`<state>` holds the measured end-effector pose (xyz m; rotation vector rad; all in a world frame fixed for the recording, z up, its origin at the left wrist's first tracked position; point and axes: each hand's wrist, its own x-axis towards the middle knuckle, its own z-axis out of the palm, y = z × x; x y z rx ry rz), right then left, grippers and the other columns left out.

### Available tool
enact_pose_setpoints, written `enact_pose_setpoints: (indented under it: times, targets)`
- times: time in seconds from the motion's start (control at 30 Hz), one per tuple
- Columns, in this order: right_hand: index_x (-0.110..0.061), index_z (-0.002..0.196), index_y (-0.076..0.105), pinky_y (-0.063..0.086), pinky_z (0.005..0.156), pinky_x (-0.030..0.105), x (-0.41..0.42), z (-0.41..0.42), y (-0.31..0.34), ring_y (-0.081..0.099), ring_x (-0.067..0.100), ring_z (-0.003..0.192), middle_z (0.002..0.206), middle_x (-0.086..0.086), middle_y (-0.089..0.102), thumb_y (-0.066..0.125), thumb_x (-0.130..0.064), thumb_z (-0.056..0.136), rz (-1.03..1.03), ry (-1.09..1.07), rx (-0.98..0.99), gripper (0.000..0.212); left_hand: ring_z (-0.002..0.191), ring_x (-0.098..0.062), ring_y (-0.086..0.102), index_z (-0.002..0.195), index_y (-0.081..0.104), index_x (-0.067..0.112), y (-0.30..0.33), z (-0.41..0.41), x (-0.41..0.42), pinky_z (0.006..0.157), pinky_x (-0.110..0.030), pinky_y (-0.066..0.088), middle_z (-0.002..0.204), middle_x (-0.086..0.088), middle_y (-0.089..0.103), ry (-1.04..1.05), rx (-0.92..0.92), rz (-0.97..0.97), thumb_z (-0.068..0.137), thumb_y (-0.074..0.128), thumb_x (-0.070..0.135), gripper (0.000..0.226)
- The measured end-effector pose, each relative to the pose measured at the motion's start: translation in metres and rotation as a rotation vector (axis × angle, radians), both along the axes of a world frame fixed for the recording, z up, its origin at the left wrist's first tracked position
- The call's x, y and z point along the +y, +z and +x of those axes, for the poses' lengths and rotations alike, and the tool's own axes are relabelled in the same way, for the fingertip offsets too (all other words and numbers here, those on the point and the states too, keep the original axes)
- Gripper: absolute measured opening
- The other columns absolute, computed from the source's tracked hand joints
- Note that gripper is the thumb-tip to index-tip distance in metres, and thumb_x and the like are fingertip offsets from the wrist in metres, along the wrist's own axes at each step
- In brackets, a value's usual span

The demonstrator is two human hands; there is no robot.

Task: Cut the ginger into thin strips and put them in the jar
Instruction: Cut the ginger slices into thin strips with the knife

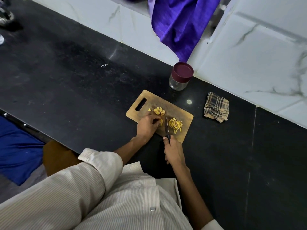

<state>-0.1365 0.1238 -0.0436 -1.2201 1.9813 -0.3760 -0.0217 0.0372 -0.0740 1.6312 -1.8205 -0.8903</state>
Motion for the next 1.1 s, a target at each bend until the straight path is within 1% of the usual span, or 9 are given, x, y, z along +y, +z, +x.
enact_pose_setpoints:
  times: [0.07, 0.1, 0.2, 0.37, 0.6, 0.7, 0.83, 1.0, 1.1]
  targets:
    - [-0.015, 0.109, 0.051, 0.06, 0.059, 0.045, 0.001, 0.004, 0.001, 0.069, 0.03, 0.074, 0.094, 0.014, 0.066, 0.04, -0.036, 0.105, 0.012, 0.009, 0.012, 0.024, 0.097, -0.017, 0.059, 0.111, 0.07, 0.018, 0.0, 0.0, 0.001, 0.083, -0.039, 0.053, 0.119, -0.001, 0.055, 0.005, -0.005, -0.002, 0.089, 0.065, 0.019, 0.022]
    - [-0.014, 0.108, 0.051, 0.06, 0.059, 0.045, 0.001, 0.006, 0.001, 0.07, 0.03, 0.073, 0.093, 0.014, 0.066, 0.04, -0.036, 0.105, 0.01, 0.016, 0.02, 0.024, 0.097, -0.017, 0.059, 0.111, 0.07, 0.018, 0.0, 0.0, 0.002, 0.083, -0.039, 0.053, 0.119, 0.0, 0.055, 0.002, -0.009, -0.007, 0.09, 0.064, 0.019, 0.022]
    - [-0.014, 0.107, 0.051, 0.06, 0.064, 0.049, 0.003, 0.011, 0.001, 0.07, 0.03, 0.077, 0.094, 0.014, 0.066, 0.041, -0.035, 0.105, 0.009, 0.027, 0.032, 0.023, 0.098, -0.017, 0.059, 0.113, 0.069, 0.018, -0.001, 0.0, 0.004, 0.083, -0.04, 0.053, 0.121, -0.001, 0.054, -0.014, -0.02, -0.024, 0.091, 0.063, 0.019, 0.024]
    - [-0.013, 0.106, 0.05, 0.06, 0.064, 0.048, 0.002, 0.012, 0.003, 0.068, 0.028, 0.074, 0.094, 0.013, 0.065, 0.041, -0.034, 0.105, 0.01, 0.032, 0.036, 0.023, 0.099, -0.016, 0.059, 0.114, 0.069, 0.019, 0.001, 0.001, 0.005, 0.083, -0.039, 0.053, 0.122, 0.0, 0.053, -0.015, -0.015, -0.029, 0.091, 0.062, 0.02, 0.024]
    - [-0.015, 0.101, 0.047, 0.059, 0.071, 0.053, -0.001, 0.015, 0.009, 0.068, 0.032, 0.085, 0.098, 0.011, 0.061, 0.041, -0.035, 0.105, 0.031, 0.027, 0.06, 0.021, 0.1, -0.016, 0.058, 0.115, 0.068, 0.017, 0.002, 0.002, 0.006, 0.085, -0.037, 0.053, 0.123, -0.001, 0.053, -0.035, -0.013, -0.056, 0.091, 0.063, 0.016, 0.025]
    - [-0.015, 0.103, 0.048, 0.059, 0.072, 0.052, -0.002, 0.016, 0.01, 0.067, 0.03, 0.086, 0.098, 0.009, 0.06, 0.041, -0.035, 0.104, 0.025, 0.01, 0.059, 0.022, 0.102, -0.016, 0.058, 0.114, 0.068, 0.016, 0.001, 0.002, 0.006, 0.083, -0.035, 0.054, 0.123, -0.001, 0.052, -0.042, -0.027, -0.07, 0.091, 0.062, 0.016, 0.024]
    - [-0.013, 0.105, 0.048, 0.059, 0.071, 0.052, -0.002, 0.017, 0.009, 0.068, 0.032, 0.085, 0.099, 0.01, 0.061, 0.041, -0.034, 0.105, 0.009, 0.02, 0.072, 0.022, 0.101, -0.015, 0.057, 0.113, 0.068, 0.016, -0.001, 0.002, 0.006, 0.082, -0.038, 0.054, 0.122, -0.001, 0.052, -0.047, -0.031, -0.082, 0.091, 0.062, 0.017, 0.023]
    - [-0.01, 0.108, 0.047, 0.059, 0.072, 0.05, -0.005, 0.019, 0.007, 0.068, 0.033, 0.086, 0.101, 0.013, 0.062, 0.039, -0.031, 0.105, 0.037, 0.038, 0.113, 0.022, 0.1, -0.015, 0.058, 0.113, 0.068, 0.018, -0.005, 0.002, 0.005, 0.08, -0.039, 0.056, 0.123, -0.002, 0.052, -0.043, -0.045, -0.093, 0.09, 0.063, 0.018, 0.023]
    - [-0.006, 0.116, 0.05, 0.051, 0.075, 0.039, -0.006, 0.022, 0.005, 0.065, 0.033, 0.1, 0.11, 0.016, 0.064, 0.037, -0.028, 0.106, 0.072, 0.039, 0.162, 0.027, 0.099, -0.015, 0.058, 0.112, 0.069, 0.018, -0.006, 0.001, 0.005, 0.08, -0.038, 0.056, 0.123, -0.002, 0.051, -0.051, -0.045, -0.097, 0.09, 0.063, 0.017, 0.022]
